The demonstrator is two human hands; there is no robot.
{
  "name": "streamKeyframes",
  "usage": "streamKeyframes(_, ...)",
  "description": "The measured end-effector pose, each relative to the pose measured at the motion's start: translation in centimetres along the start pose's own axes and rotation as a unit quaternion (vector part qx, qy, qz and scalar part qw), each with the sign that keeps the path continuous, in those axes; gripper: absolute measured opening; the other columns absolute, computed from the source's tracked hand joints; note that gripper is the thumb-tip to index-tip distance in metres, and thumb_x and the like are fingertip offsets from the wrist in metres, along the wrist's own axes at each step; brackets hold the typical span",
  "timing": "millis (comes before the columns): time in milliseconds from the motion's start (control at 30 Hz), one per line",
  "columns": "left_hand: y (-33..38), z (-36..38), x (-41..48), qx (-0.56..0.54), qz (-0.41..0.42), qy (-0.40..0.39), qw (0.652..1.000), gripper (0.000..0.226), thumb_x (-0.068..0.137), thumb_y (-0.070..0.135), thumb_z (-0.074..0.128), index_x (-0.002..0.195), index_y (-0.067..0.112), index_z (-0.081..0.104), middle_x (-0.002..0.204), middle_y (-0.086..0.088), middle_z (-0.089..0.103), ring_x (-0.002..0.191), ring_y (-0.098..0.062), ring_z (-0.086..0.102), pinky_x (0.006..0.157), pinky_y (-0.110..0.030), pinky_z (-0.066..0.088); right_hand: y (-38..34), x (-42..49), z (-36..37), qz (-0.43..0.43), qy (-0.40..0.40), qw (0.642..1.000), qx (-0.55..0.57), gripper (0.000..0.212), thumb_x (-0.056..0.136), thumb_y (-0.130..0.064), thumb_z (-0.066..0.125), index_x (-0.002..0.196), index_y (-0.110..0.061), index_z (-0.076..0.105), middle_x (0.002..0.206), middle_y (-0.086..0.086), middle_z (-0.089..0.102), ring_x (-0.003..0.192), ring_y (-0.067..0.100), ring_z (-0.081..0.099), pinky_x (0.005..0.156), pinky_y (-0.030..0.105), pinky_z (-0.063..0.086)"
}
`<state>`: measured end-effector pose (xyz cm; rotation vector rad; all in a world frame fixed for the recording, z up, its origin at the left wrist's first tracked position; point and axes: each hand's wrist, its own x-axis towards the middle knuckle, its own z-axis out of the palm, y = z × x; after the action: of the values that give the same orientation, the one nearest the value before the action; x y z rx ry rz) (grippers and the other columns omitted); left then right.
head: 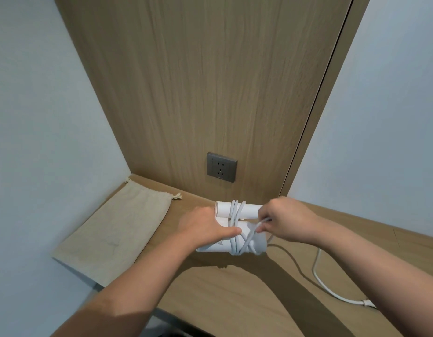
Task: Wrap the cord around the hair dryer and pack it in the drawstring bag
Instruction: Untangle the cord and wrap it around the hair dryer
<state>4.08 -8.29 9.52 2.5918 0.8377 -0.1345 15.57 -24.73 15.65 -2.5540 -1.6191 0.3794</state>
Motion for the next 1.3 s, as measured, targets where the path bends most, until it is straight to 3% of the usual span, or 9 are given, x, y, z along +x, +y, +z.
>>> streamKeyframes(100, -0.2, -0.3, 0.2, -0.041, 0.025, -0.04, 0.998, 0.068, 0.048, 0.083, 0.058, 0.083, 0.026, 0.068, 0.077, 0.006, 0.07, 0.072, -0.014, 0.066, 0.062, -0.034, 0.053, 0.5, 0.7, 1.0, 0.021, 0.095, 0.994, 0.047, 0.03, 0.073, -0.042, 0.073, 0.076, -0.012, 0.07, 0.071, 0.004, 0.069, 0.068, 0.022, 0.06, 0.06, 0.035, 0.049)
streamKeyframes(167, -0.5, -0.5, 0.2, -0.083, 0.034, -0.073, 0.993, 0.063, 0.054, 0.078, 0.063, 0.083, 0.023, 0.07, 0.078, 0.003, 0.072, 0.073, -0.015, 0.067, 0.058, -0.031, 0.047, 0.9, 1.0, 1.2, 0.027, 0.114, 0.99, 0.084, 0.027, 0.072, -0.038, 0.075, 0.076, -0.013, 0.07, 0.072, 0.002, 0.068, 0.069, 0.021, 0.06, 0.063, 0.038, 0.051)
streamKeyframes(300, -1.0, -0.6, 0.0, -0.125, 0.04, -0.112, 0.985, 0.059, 0.057, 0.074, 0.068, 0.087, 0.023, 0.072, 0.083, 0.001, 0.074, 0.077, -0.017, 0.068, 0.06, -0.028, 0.045, 1.0, 1.5, 1.2, -0.006, 0.109, 0.983, 0.148, 0.016, 0.073, -0.022, 0.077, 0.082, -0.014, 0.068, 0.082, -0.007, 0.058, 0.075, 0.01, 0.055, 0.07, 0.027, 0.049)
streamKeyframes(533, -0.5, -0.5, -0.9, -0.144, 0.08, -0.144, 0.976, 0.045, 0.062, 0.065, 0.072, 0.089, 0.028, 0.071, 0.081, 0.009, 0.072, 0.075, -0.011, 0.067, 0.065, -0.029, 0.049, 1.6, 2.4, 1.9, 0.017, 0.01, 0.973, 0.229, 0.027, 0.071, -0.025, 0.079, 0.092, -0.022, 0.063, 0.088, -0.009, 0.06, 0.076, 0.005, 0.053, 0.066, 0.019, 0.043)
streamKeyframes(700, -0.2, -0.6, -0.7, -0.156, 0.095, -0.16, 0.97, 0.039, 0.066, 0.059, 0.075, 0.094, 0.032, 0.071, 0.088, 0.013, 0.072, 0.082, -0.008, 0.066, 0.075, -0.03, 0.052, 1.7, 2.5, 2.3, -0.019, -0.106, 0.965, 0.239, 0.025, 0.088, -0.033, 0.06, 0.109, -0.02, 0.062, 0.103, -0.001, 0.065, 0.096, 0.015, 0.06, 0.086, 0.037, 0.05)
streamKeyframes(900, -0.1, -0.3, -0.8, -0.162, 0.105, -0.205, 0.959, 0.048, 0.069, 0.06, 0.073, 0.11, 0.038, 0.064, 0.102, 0.016, 0.068, 0.094, -0.007, 0.063, 0.085, -0.03, 0.053, 1.4, 2.2, 2.6, 0.006, -0.088, 0.956, 0.28, 0.023, 0.087, -0.03, 0.061, 0.1, -0.013, 0.068, 0.098, 0.006, 0.068, 0.092, 0.021, 0.064, 0.082, 0.04, 0.054)
streamKeyframes(1067, 0.7, 0.6, -1.9, -0.148, 0.11, -0.095, 0.978, 0.056, 0.066, 0.067, 0.068, 0.114, 0.041, 0.057, 0.106, 0.017, 0.066, 0.093, -0.007, 0.061, 0.075, -0.028, 0.052, 1.6, 2.2, 2.9, 0.038, -0.056, 0.948, 0.31, 0.023, 0.088, -0.03, 0.059, 0.093, -0.01, 0.069, 0.087, 0.004, 0.067, 0.08, 0.016, 0.063, 0.067, 0.025, 0.048)
streamKeyframes(1167, 0.7, 1.7, -1.8, -0.114, 0.103, -0.055, 0.987, 0.064, 0.06, 0.077, 0.056, 0.112, 0.042, 0.056, 0.103, 0.015, 0.064, 0.09, -0.008, 0.06, 0.074, -0.035, 0.055, 1.5, 2.2, 2.9, 0.049, -0.048, 0.946, 0.316, 0.022, 0.088, -0.029, 0.059, 0.092, -0.01, 0.07, 0.086, 0.004, 0.067, 0.081, 0.019, 0.064, 0.069, 0.031, 0.052)
streamKeyframes(1300, 0.8, 1.3, -2.2, -0.102, 0.107, -0.018, 0.989, 0.051, 0.067, 0.068, 0.055, 0.107, 0.037, 0.06, 0.095, 0.012, 0.066, 0.084, -0.011, 0.061, 0.071, -0.034, 0.055, 1.5, 2.2, 2.9, 0.047, -0.054, 0.94, 0.333, 0.026, 0.089, -0.031, 0.057, 0.095, -0.009, 0.07, 0.092, 0.008, 0.069, 0.085, 0.023, 0.067, 0.067, 0.028, 0.052)
